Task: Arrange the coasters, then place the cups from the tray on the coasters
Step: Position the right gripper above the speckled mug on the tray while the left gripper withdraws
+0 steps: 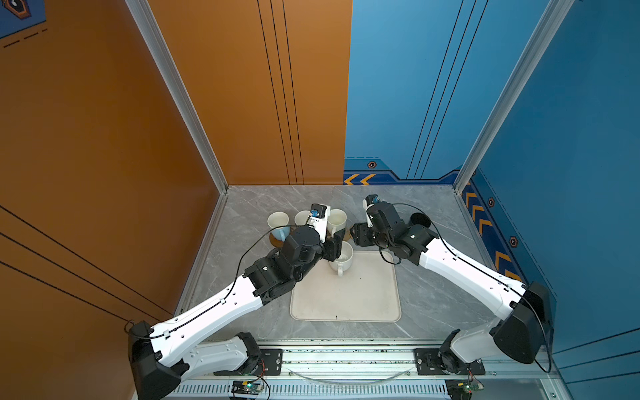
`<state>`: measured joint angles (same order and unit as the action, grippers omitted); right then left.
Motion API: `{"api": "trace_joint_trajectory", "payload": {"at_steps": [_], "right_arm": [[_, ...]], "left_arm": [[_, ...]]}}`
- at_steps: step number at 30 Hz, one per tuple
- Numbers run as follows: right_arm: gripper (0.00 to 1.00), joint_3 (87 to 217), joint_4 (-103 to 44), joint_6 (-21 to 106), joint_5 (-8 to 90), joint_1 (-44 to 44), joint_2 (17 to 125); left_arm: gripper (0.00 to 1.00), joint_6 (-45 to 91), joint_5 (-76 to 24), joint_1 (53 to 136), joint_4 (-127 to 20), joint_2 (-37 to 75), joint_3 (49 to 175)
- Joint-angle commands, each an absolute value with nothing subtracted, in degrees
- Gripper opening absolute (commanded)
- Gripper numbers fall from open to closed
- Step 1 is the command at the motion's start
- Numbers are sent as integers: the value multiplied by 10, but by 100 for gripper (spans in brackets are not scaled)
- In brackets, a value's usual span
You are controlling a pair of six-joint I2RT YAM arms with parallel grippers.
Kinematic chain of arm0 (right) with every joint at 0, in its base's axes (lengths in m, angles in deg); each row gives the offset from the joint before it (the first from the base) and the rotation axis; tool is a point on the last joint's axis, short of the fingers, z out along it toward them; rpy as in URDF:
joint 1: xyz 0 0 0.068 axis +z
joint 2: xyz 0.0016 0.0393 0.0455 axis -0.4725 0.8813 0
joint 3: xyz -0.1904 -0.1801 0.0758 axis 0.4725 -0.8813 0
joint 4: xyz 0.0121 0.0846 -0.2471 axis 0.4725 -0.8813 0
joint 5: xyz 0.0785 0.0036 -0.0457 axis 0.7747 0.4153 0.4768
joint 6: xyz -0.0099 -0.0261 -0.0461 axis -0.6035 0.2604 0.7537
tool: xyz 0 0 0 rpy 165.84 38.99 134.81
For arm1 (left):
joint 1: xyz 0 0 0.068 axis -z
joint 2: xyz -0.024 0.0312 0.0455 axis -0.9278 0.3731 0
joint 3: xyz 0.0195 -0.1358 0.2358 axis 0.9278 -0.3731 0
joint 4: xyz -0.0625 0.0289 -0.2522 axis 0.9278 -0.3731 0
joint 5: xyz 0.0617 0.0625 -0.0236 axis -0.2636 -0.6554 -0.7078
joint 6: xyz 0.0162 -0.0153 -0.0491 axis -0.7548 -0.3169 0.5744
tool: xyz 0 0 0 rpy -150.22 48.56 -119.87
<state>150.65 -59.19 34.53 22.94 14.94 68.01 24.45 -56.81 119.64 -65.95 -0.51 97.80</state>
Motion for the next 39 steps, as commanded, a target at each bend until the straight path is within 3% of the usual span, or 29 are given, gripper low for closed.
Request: {"api": "trace_joint_trajectory", "payload": {"at_steps": [1,10,39], "right_arm": [[66,1526,-639,342,200,176,707],[66,1523,-653,317,163,243,747],[69,1492,-668,194,175,301,833]], "left_arm": [[78,231,-603,1201,-623,-29,939],[91,223,-581,1199,-593,-72,885],[95,223,-617,1167,-609,-137,834]]}}
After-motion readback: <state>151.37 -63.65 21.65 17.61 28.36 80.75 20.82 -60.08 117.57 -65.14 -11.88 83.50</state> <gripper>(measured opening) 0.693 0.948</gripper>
